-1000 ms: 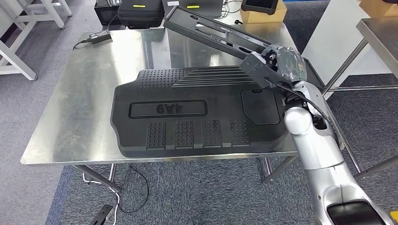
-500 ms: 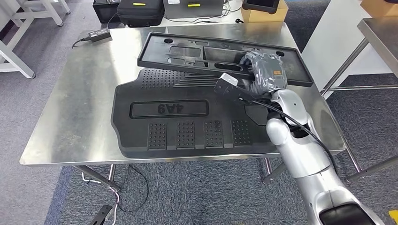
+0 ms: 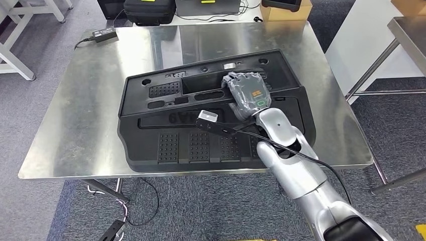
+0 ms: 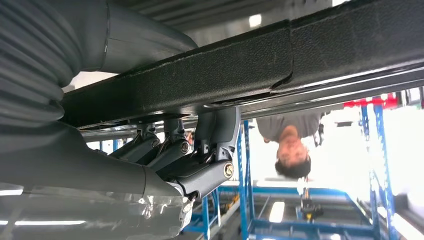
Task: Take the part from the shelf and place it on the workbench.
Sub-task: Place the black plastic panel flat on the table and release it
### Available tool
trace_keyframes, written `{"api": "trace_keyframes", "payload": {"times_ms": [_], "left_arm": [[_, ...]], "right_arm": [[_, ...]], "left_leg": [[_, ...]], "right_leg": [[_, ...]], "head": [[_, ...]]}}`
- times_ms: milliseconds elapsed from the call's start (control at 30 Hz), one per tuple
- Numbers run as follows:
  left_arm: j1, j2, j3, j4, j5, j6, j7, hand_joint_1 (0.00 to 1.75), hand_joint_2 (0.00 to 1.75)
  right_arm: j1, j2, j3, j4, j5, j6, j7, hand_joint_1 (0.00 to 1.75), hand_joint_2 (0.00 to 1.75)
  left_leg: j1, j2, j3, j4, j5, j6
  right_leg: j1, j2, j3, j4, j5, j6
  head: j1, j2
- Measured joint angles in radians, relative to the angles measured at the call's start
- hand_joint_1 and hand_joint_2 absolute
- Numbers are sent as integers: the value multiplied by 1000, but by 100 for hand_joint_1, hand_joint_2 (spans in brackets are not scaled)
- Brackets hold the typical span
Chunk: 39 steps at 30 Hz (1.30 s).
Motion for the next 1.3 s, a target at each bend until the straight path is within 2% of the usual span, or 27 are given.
{"api": "trace_keyframes", "payload": {"times_ms": [133, 267, 400, 533, 733, 1100, 1200, 1300], "left_arm": [[-10, 0, -9, 0, 1, -33, -13, 0, 175], [-22, 0, -12, 0, 18, -70, -5, 0, 175], [-28, 0, -19, 0, 20, -86, 1, 0, 175], [-28, 0, -26, 0, 21, -85, 1, 0, 0], [-26, 1, -32, 0, 19, -74, 2, 0, 0], [-24, 3, -33, 0, 17, -70, 6, 0, 0], [-25, 3, -33, 0, 17, -70, 10, 0, 0], [-26, 3, -36, 0, 18, -70, 17, 0, 0]], "right_arm": [[-22, 37, 42, 120, 9, -26, -11, 175, 175], [-53, 79, 72, 258, 7, -92, -8, 0, 0], [-125, 111, 80, 372, -11, -128, 2, 0, 0], [-181, 126, 80, 438, -31, -133, 21, 0, 0], [-249, 124, 73, 527, -59, -150, 97, 0, 0], [-300, 109, 58, 613, -87, -129, 88, 0, 0], [-305, 109, 53, 620, -98, -79, 72, 0, 0], [-313, 112, 52, 625, -94, 22, 51, 0, 0]], "left_leg": [[0, 0, 3, -3, -1, -1], [0, 0, 12, -5, -2, -1], [0, 0, 15, -5, -1, -3], [0, 0, 17, -5, 0, -4], [0, 0, 21, -5, 0, -4], [0, 0, 26, -4, 0, -5], [0, 1, 27, -4, 0, -5], [0, 1, 28, -5, 0, -5]], "right_leg": [[0, 0, 3, -2, -1, -1], [1, -1, 12, -3, -3, -3], [1, 0, 14, -3, -3, -4], [1, 0, 17, -3, -2, -5], [0, 0, 20, -3, -1, -5], [0, 0, 25, -4, -1, -5], [0, 0, 26, -3, -1, -5], [1, 0, 28, -3, -1, -5]], "head": [[0, 0], [0, 0], [0, 0], [1, 0], [0, 0], [-4, 0], [-6, 0], [-8, 0]]}}
